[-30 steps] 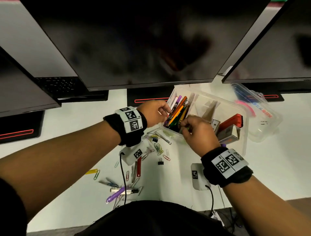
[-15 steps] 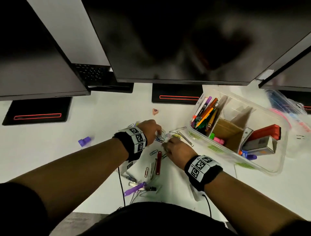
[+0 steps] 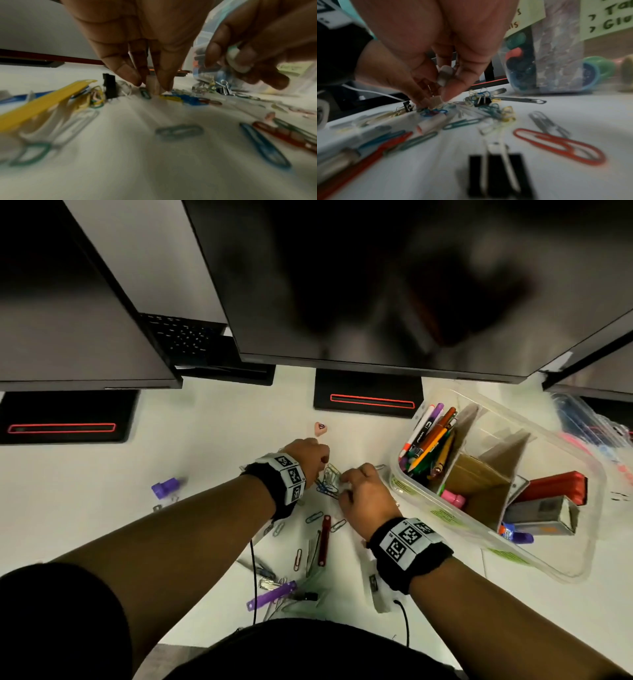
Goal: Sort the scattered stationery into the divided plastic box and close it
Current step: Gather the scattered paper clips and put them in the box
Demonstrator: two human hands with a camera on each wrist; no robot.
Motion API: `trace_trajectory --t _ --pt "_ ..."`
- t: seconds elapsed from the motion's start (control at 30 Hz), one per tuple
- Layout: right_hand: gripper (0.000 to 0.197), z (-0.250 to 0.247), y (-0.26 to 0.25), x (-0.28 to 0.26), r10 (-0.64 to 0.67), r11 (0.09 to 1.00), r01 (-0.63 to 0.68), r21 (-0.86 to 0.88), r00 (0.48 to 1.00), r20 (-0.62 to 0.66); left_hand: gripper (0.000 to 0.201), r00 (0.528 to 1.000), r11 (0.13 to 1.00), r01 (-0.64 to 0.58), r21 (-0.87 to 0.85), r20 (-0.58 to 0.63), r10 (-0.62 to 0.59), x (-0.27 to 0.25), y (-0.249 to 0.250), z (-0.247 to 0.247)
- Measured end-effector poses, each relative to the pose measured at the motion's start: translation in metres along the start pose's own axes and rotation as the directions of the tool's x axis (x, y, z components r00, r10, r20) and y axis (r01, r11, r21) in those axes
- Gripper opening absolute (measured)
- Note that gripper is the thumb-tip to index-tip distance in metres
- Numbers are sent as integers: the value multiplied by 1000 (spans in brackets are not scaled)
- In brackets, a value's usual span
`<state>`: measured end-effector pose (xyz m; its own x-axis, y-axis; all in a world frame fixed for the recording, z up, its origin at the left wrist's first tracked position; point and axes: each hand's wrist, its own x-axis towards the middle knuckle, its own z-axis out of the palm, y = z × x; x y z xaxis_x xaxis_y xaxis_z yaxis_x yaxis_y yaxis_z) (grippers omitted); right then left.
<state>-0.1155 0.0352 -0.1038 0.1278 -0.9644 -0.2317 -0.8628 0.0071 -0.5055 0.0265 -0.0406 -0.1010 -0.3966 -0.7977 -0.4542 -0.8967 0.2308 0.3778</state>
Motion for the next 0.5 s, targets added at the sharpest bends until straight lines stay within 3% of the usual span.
trace_trajectory --t 0.17,0.23,0.37,0.5 --pt "26 -10 -16 23 89 993 -87 81 996 -12 26 996 998 5 -65 -92 -11 -10 -12 -3" --pt "28 -12 -23 34 102 981 -101 169 995 -2 29 989 994 48 -99 -134 -61 -17 -24 -11" --pt "44 -1 -35 62 82 989 -70 127 992 -91 26 962 966 192 -174 -160 -220 -43 -66 -25" --pt "62 9 -43 92 98 994 -100 31 994 52 27 909 916 354 -190 -159 -385 -75 -114 -34"
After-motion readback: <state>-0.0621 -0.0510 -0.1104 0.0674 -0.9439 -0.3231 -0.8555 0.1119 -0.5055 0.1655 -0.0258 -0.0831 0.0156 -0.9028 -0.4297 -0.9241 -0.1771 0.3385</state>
